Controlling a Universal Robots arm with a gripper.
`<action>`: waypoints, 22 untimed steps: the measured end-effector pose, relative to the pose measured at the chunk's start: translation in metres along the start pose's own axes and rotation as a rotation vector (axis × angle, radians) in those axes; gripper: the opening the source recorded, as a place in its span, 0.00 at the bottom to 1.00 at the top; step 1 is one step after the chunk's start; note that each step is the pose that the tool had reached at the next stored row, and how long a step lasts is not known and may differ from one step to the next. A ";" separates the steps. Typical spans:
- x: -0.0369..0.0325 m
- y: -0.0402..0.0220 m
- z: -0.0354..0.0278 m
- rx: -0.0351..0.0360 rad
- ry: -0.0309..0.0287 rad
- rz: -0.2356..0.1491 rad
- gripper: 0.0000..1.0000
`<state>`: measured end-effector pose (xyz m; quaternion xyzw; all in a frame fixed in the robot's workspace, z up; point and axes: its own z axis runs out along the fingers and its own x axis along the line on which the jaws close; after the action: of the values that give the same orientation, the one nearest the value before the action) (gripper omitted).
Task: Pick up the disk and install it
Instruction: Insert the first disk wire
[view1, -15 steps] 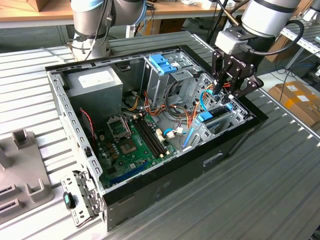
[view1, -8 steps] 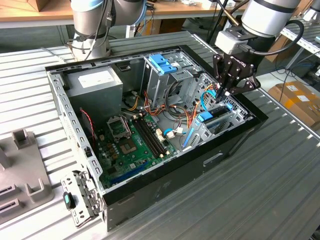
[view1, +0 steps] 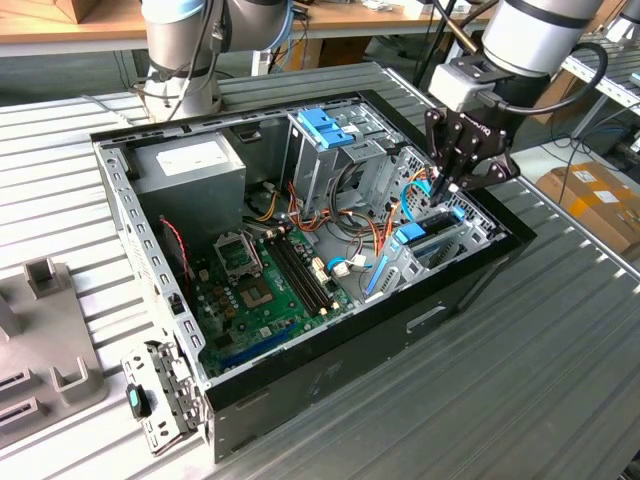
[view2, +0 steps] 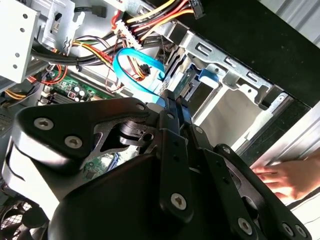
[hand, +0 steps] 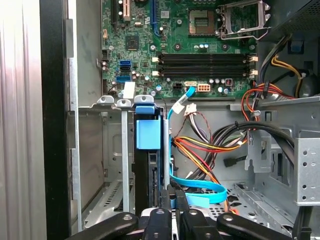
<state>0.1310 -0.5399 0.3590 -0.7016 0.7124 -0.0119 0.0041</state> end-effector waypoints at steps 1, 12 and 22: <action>0.0005 0.0007 0.0000 0.0016 -0.0018 0.000 0.16; 0.0036 0.0035 -0.0001 0.0114 -0.0168 -0.001 0.16; 0.0049 0.0095 0.0003 0.1130 -0.0571 -0.003 0.16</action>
<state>0.1215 -0.5447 0.3586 -0.7015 0.7091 -0.0321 0.0640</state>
